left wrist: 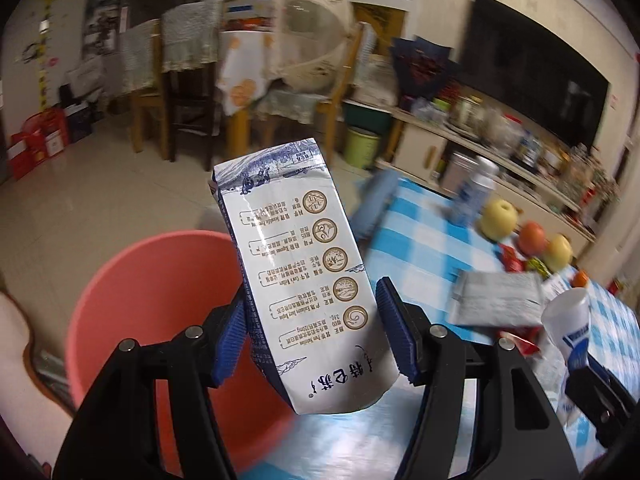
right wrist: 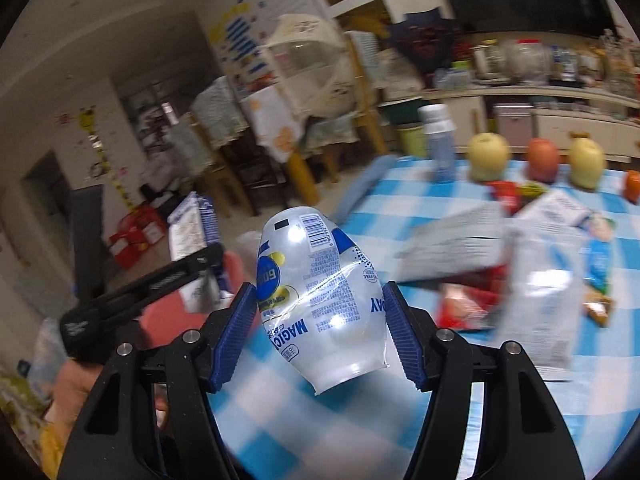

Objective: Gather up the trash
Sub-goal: 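Carry both held items over the pink bucket and open both tools to drop them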

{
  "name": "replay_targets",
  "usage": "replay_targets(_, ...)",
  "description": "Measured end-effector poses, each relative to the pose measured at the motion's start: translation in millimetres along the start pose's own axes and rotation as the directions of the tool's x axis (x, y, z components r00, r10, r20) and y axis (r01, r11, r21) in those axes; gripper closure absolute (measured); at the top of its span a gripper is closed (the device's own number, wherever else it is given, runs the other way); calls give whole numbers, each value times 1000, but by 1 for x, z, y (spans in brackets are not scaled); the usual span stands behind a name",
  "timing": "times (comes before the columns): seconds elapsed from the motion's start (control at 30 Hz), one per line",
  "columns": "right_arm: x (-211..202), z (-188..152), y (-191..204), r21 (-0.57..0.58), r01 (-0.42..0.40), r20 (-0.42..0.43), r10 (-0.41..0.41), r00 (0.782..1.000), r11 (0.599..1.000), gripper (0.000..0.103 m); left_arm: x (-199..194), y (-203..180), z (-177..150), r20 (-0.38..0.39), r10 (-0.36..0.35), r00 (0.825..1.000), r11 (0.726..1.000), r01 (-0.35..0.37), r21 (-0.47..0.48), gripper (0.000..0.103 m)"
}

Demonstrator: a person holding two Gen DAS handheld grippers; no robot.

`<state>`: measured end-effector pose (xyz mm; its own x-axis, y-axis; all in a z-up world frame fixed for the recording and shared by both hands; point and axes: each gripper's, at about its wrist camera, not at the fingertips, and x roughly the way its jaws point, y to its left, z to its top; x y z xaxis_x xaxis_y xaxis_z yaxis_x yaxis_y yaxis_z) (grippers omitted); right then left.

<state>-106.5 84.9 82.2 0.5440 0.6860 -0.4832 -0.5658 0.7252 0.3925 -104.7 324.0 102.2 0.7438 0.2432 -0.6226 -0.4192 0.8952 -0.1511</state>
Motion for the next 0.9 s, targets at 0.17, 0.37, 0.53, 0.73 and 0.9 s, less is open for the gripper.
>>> replay_targets(0.17, 56, 8, 61, -57, -99, -67, 95, 993, 993, 38, 5, 61, 9, -19, 132, 991, 986, -134, -103, 40)
replay_targets(0.37, 111, 6, 102, -81, -136, -132, 125, 983, 987, 37, 11, 115, 16, -66, 252, 965, 944, -261, -201, 40)
replay_targets(0.53, 126, -3, 107, -68, -126, -163, 114, 980, 990, 24, 12, 124, 18, -62, 327, 943, 923, -333, -192, 25)
replay_targets(0.73, 108, -11, 91, -91, -54, -119, 43, 992, 994, 14, 9, 116, 19, -30, 327, 945, 934, -327, -144, 17)
replay_targets(0.9, 87, -16, 79, -154, 55, -87, -68, 994, 987, 14, 5, 93, 18, -8, 275, 961, 954, -274, -119, 16)
